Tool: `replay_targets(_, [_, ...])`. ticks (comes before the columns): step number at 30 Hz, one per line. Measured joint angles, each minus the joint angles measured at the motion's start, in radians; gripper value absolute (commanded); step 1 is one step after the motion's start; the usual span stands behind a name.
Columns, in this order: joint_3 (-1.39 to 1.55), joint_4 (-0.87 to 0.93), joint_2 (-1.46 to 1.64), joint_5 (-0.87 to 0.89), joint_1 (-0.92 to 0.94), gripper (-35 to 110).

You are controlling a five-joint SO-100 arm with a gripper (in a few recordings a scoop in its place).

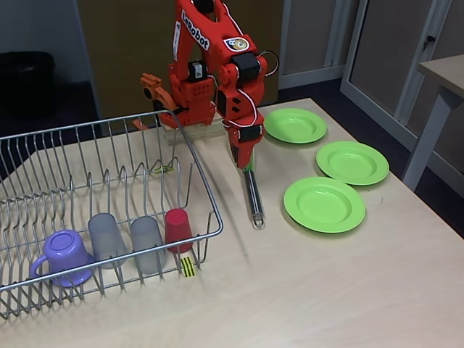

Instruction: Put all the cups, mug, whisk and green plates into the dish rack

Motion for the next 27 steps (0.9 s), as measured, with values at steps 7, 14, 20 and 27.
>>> replay_targets(7, [-0.026,-0.002,-0.017,-0.523,-0.002,29])
replay_targets(14, [-0.003,-0.063,-0.051,-0.808,-0.032,35])
replay_targets(20, [0.109,-0.239,-0.052,-0.900,-0.052,35])
replay_targets(27, [0.156,-0.394,-0.149,-0.956,-0.021,34])
